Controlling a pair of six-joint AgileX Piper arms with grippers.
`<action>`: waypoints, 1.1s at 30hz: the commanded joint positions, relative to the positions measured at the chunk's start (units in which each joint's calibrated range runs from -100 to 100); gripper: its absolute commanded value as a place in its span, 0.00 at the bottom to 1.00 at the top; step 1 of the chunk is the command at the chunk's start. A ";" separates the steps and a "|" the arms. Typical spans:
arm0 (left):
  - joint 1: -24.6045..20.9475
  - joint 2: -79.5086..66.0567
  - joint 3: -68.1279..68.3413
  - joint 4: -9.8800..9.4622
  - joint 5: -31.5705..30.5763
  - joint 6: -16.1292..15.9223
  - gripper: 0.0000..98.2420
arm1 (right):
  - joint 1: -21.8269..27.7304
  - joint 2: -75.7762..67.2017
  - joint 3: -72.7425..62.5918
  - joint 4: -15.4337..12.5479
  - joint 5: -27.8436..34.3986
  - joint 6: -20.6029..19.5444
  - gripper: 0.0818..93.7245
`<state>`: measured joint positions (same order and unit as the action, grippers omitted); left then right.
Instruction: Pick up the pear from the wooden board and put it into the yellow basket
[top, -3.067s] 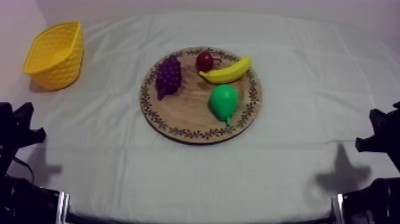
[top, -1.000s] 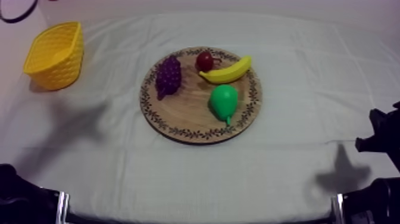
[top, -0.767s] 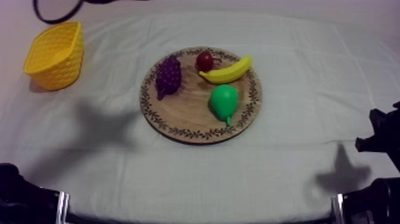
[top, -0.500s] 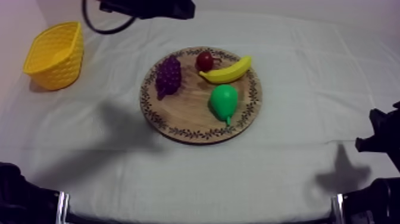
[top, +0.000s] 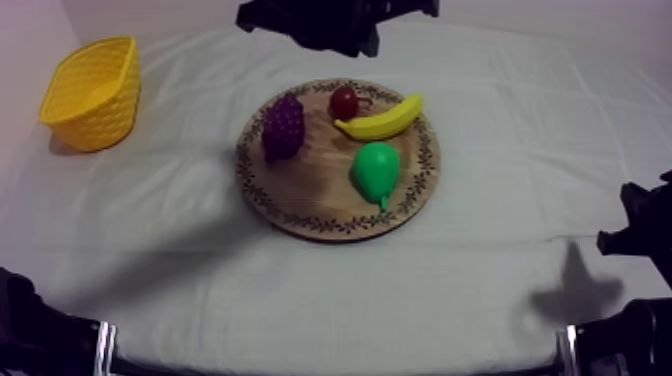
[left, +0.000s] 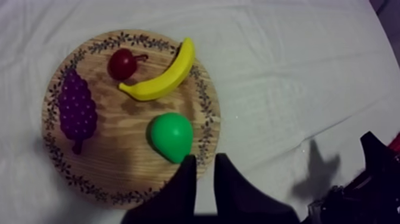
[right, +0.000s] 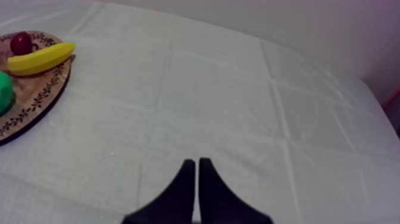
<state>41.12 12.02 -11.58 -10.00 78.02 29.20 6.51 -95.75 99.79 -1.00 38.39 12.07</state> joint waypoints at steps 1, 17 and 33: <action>-0.15 1.41 -1.17 0.59 0.53 0.39 0.27 | 0.00 -0.01 -0.01 0.00 0.00 0.02 0.00; 0.56 7.39 -3.34 1.25 1.17 2.21 0.57 | 0.00 -0.01 -0.01 0.00 0.00 0.06 0.00; -1.39 15.78 -5.19 4.76 -1.66 0.04 0.73 | 0.00 -0.01 -0.01 0.00 0.00 0.07 0.00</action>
<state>39.78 27.55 -17.01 -5.29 76.62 29.20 6.51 -95.75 99.79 -1.00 38.39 12.12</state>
